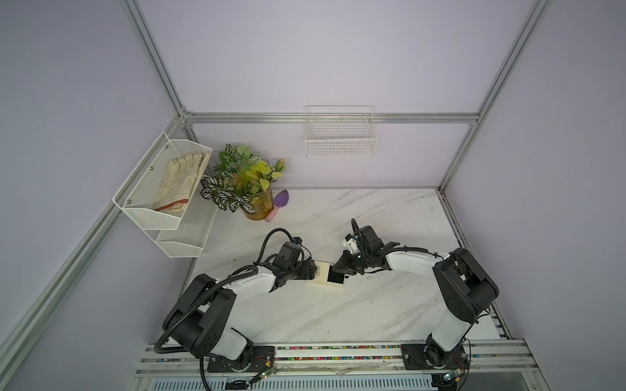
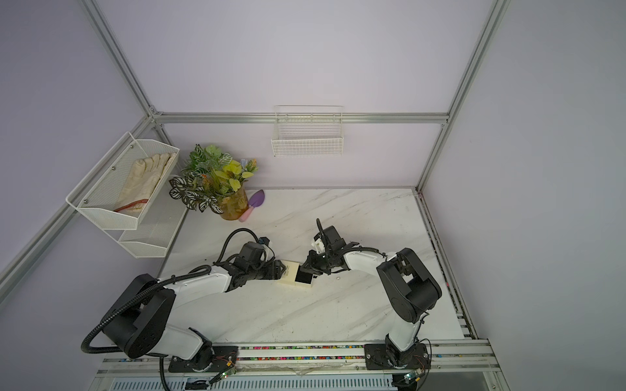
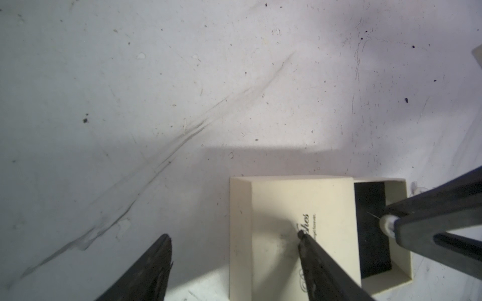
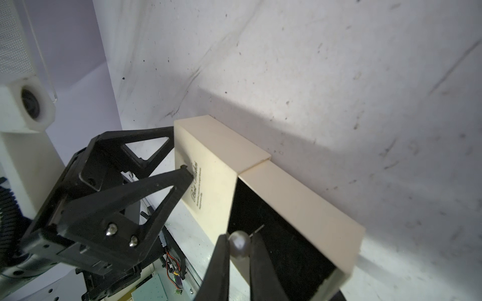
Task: Place the earrings into the drawer-style jewelry box
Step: Insert the earring into the inner lining.
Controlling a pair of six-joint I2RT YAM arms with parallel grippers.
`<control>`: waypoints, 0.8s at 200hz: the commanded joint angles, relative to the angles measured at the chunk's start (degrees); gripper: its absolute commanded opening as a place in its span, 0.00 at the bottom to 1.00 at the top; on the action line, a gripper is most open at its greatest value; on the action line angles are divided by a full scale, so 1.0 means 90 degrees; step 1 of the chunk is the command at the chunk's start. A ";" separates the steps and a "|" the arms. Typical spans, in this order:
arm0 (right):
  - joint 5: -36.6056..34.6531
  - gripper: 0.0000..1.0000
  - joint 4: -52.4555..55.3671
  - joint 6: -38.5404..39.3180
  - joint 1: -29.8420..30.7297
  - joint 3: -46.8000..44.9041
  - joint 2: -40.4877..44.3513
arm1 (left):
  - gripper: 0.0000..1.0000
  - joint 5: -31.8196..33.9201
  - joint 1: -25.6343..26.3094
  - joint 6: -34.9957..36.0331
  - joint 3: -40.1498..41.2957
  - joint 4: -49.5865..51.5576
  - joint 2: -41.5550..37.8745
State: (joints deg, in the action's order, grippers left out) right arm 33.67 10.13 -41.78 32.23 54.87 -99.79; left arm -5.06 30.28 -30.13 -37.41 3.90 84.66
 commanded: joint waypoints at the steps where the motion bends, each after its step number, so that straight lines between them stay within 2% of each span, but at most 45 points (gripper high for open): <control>1: -0.0087 0.00 0.0039 -0.0065 -0.0031 0.0089 -0.0092 | 0.76 0.0113 -0.0034 0.0223 -0.0189 0.0225 0.0171; 160: -0.0313 0.00 0.0344 0.0043 -0.0036 0.0104 -0.0164 | 0.76 0.0181 -0.0030 0.0272 -0.0209 0.0289 0.0202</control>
State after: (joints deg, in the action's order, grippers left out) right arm 32.40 11.86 -41.71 32.23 54.87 -100.42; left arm -4.99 30.26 -29.30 -37.41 3.86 84.71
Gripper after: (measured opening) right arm 0.150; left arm 0.758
